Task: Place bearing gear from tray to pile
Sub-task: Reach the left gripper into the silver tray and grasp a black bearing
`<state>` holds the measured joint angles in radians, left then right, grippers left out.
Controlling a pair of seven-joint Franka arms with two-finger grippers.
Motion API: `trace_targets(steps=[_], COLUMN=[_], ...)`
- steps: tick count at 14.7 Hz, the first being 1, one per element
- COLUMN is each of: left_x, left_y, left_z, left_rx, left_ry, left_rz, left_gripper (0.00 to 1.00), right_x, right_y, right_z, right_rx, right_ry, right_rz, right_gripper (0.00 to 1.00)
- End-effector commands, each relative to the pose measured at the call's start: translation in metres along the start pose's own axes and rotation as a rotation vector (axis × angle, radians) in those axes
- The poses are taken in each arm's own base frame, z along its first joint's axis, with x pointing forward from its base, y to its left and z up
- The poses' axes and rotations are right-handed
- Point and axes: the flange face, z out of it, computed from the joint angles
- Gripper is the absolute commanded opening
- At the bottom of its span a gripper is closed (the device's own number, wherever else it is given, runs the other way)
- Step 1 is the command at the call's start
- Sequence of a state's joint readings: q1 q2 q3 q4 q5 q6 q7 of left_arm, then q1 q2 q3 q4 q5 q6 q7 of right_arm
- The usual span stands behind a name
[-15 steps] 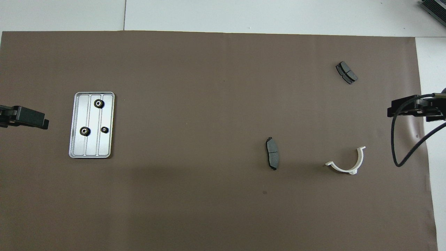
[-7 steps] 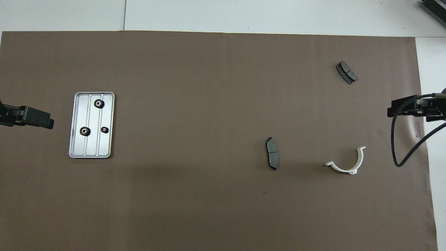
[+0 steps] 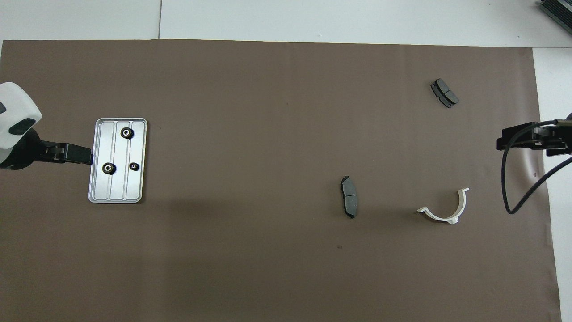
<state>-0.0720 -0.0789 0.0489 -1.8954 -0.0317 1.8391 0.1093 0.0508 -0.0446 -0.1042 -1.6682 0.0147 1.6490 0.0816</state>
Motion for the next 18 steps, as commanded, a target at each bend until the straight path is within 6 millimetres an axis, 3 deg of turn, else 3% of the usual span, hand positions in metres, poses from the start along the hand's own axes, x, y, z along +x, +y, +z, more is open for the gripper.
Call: trace_targets(steps=[1, 7, 9, 10, 13, 18], left_x=[-0.009, -0.008, -0.013, -0.015, -0.007, 0.003], left_y=[0.002, -0.001, -0.002, -0.002, 0.008, 0.009], left_z=[0.041, 0.138, 0.157, 0.165, 0.197, 0.22], left_rx=[0.012, 0.021, 0.024, 0.026, 0.028, 0.034], left_ry=[0.022, 0.062, 0.086, 0.097, 0.095, 0.127], left_rz=[-0.006, -0.025, -0.034, -0.036, -0.03, -0.029], left_gripper=[1.0, 1.0, 0.97, 0.89, 0.81, 0.77], right_x=[-0.005, -0.005, -0.005, -0.005, -0.005, -0.005], right_y=[0.001, 0.001, 0.0, 0.0, 0.0, 0.001], right_z=[-0.003, -0.003, -0.003, -0.003, -0.003, -0.003], right_rx=[0.004, 0.004, 0.004, 0.004, 0.004, 0.004], right_ry=[-0.01, -0.012, -0.01, -0.012, -0.01, -0.012], right_rz=[-0.004, -0.004, -0.006, -0.006, -0.006, -0.006], right_gripper=[1.0, 1.0, 1.0, 1.0, 1.0, 1.0])
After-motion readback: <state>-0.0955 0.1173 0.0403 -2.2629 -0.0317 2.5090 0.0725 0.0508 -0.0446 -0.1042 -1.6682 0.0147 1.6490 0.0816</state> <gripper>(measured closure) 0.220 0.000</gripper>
